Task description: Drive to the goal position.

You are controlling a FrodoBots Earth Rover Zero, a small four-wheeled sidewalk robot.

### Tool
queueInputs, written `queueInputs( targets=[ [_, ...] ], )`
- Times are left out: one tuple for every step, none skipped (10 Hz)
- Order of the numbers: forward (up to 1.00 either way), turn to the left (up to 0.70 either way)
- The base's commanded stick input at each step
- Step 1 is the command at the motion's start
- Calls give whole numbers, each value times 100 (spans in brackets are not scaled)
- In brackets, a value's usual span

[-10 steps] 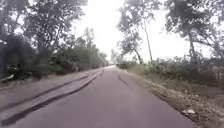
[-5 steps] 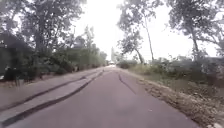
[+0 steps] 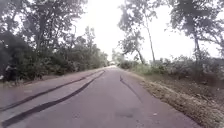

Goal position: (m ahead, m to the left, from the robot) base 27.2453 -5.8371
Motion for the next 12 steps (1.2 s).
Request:
queueInputs(
  targets=[
    [5,0],
    [58,0],
    [85,0],
    [85,0],
    [85,0],
    [85,0],
    [85,0],
    [85,0],
    [85,0],
    [85,0],
    [85,0],
    [85,0]
  ],
)
